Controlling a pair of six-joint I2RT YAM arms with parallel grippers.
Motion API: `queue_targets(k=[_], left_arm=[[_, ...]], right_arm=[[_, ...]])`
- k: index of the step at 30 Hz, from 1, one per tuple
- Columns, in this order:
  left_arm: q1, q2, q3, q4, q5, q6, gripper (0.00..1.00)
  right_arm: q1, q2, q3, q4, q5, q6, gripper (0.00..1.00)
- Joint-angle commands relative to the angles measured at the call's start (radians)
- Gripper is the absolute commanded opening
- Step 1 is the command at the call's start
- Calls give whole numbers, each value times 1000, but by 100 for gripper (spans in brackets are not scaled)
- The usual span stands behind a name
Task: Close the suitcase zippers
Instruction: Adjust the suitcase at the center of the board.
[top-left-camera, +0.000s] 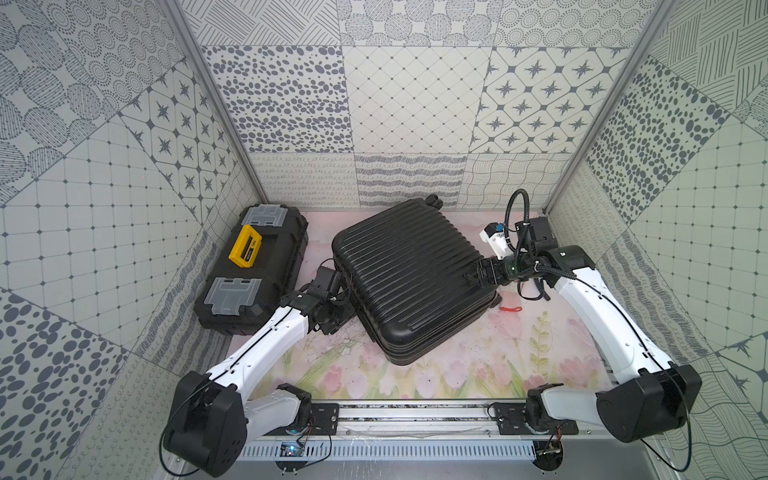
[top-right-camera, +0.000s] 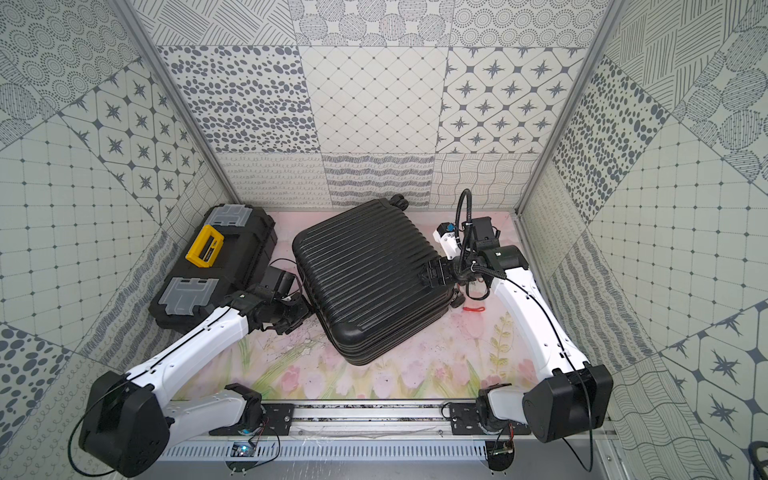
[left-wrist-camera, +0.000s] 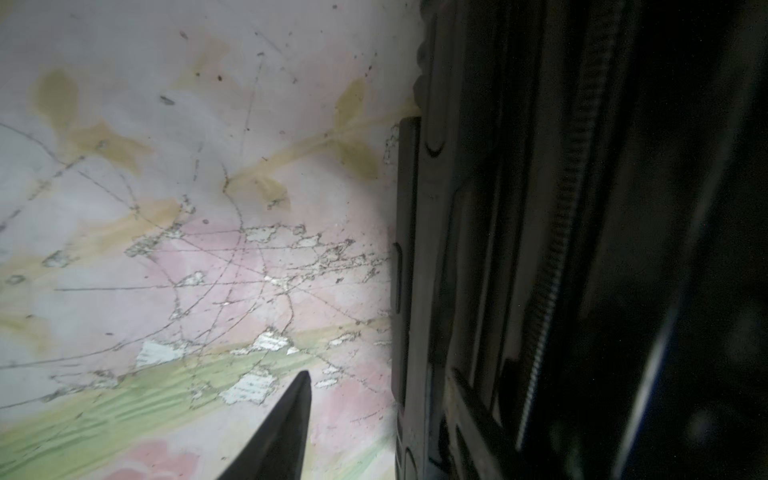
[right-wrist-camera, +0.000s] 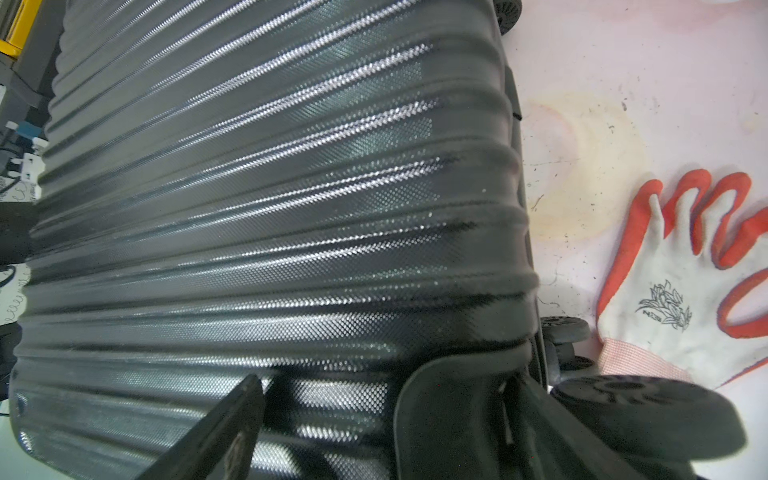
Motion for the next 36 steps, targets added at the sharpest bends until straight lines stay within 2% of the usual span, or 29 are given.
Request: queue_targets(k=[1,4,7,12,15,21,27,30,36], left_arm=[[-15,68,-36,249,10,-92,50],[-20,122,-60,312,22,-108,47],[-23,178,-52,320,23,-81,40],[-10,211,0,257,13,3,12],[24,225,61,214,17,69,0],[103,306,226,155,72,206,0],[80,429,409,110,187,264,0],[78,464,502,19,144,351,0],[193,533,598,-94,121,491,0]], right_arm=[[23,3,-20,-145,-8,-1,90],[23,2,-21,-146,-7,-7,91],[23,5,-22,-150,-7,-15,91],[23,-7,-20,-172,-32,-31,91],[26,-18,-34,-183,-70,-36,90],[32,-72,-73,-209,-48,-24,90],[32,-124,-98,-214,-54,-6,91],[34,-122,-101,-209,-111,13,90],[71,-136,-115,-177,-119,53,90]])
